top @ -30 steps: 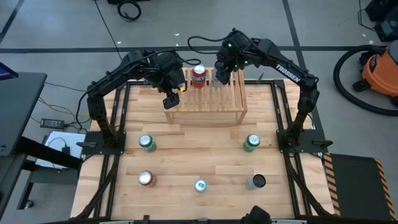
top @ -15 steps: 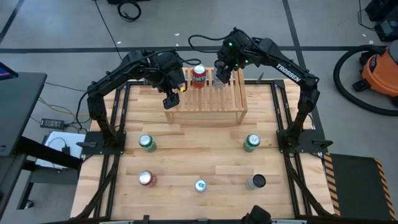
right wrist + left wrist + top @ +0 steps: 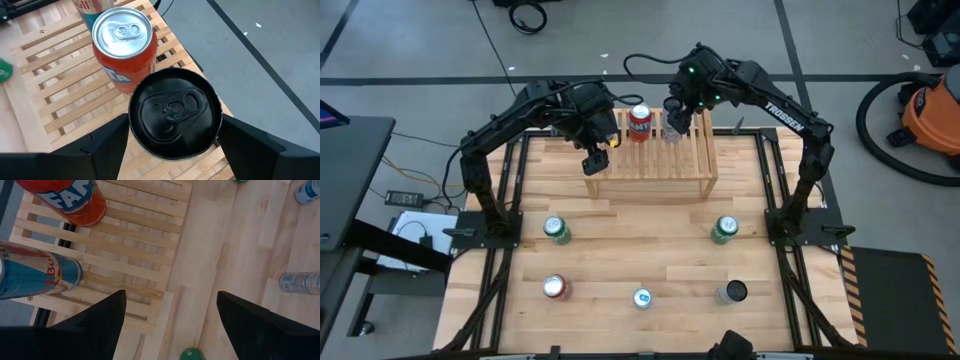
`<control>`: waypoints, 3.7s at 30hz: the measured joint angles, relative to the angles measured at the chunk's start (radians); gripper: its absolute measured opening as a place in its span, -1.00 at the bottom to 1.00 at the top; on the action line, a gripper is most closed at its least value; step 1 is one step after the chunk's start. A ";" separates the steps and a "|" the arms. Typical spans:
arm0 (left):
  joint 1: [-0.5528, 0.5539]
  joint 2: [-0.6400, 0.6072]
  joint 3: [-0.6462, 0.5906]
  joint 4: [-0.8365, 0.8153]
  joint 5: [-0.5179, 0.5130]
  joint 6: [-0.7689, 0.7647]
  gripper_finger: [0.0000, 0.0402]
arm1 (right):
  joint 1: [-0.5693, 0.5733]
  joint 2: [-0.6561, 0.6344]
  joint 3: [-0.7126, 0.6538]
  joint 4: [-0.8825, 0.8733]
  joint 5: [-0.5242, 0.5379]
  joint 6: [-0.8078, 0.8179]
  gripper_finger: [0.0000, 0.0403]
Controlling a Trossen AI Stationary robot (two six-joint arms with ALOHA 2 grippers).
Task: Place canned beverage on shelf
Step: Put the top white-blue soda can on the shelf, then put the right green soda can on the shelf
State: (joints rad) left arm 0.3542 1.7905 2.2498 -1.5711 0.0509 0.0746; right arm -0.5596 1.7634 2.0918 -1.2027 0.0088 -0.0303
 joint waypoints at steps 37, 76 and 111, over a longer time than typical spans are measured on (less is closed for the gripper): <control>-0.027 0.000 0.000 0.000 0.000 0.014 0.56 | -0.006 -0.217 0.002 -0.201 0.023 0.065 0.83; -0.179 -0.079 0.000 0.000 -0.002 -0.096 0.56 | 0.426 -0.689 -0.776 -0.182 0.096 0.593 0.83; -0.280 -0.083 0.000 0.000 -0.001 -0.116 0.56 | 0.788 -0.648 -1.270 0.189 0.063 1.032 0.83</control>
State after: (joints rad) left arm 0.0739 1.7073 2.2498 -1.5711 0.0503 -0.0410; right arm 0.2279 1.1157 0.8220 -1.0140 0.0714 1.0016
